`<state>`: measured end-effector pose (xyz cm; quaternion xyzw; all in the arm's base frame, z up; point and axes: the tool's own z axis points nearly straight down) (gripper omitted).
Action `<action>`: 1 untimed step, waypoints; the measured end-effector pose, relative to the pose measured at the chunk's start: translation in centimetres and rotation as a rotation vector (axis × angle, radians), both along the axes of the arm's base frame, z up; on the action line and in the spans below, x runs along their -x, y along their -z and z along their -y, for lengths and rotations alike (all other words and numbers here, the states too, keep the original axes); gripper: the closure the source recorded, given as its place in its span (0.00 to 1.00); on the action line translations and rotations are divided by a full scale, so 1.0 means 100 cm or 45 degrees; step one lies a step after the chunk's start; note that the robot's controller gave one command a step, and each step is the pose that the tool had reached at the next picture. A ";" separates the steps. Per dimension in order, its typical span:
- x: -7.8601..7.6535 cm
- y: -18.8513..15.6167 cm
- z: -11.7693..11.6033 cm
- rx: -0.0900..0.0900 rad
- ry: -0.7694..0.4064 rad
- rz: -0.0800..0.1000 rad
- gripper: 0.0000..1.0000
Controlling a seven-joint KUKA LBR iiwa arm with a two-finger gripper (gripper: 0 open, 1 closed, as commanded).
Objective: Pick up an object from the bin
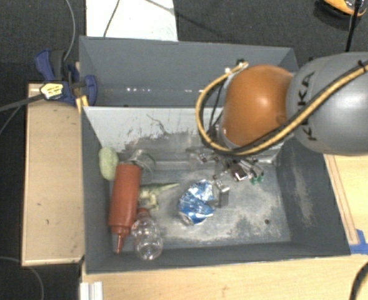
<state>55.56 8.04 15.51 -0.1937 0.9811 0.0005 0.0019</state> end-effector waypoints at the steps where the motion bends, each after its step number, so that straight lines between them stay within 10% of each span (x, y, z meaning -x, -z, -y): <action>1: 0.007 0.021 0.005 -0.001 0.009 0.004 0.00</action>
Offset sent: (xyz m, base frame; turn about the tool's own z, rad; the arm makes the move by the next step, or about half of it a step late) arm 0.0098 -0.0104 -0.0851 -0.3582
